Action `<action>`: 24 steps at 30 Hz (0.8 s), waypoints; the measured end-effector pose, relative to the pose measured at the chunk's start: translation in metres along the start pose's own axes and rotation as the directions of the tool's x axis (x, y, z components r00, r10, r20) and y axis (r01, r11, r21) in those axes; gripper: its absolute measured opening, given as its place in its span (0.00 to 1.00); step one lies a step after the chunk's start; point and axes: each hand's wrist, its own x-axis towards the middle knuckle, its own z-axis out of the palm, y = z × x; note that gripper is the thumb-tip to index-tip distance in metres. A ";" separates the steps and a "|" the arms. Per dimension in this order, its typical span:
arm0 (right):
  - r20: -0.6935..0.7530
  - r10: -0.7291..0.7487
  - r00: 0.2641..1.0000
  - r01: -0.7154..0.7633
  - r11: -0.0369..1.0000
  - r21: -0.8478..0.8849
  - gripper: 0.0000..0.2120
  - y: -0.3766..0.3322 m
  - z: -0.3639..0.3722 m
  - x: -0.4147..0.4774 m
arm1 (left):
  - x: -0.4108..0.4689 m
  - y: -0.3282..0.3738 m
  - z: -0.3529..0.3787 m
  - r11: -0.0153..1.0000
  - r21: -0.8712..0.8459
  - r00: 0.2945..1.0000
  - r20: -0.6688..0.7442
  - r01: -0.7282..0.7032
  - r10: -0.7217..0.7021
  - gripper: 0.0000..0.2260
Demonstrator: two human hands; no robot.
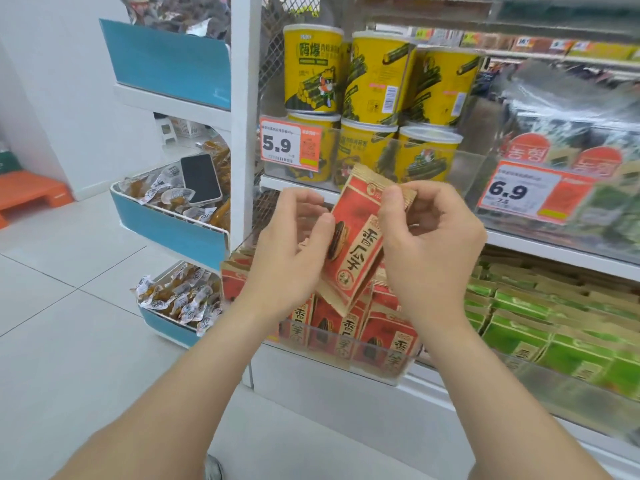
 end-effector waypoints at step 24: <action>0.272 0.283 0.920 -0.334 0.928 0.163 0.12 0.030 -0.010 -0.004 | -0.006 0.018 0.056 0.916 -0.377 0.986 0.141 0.140 -0.092 0.10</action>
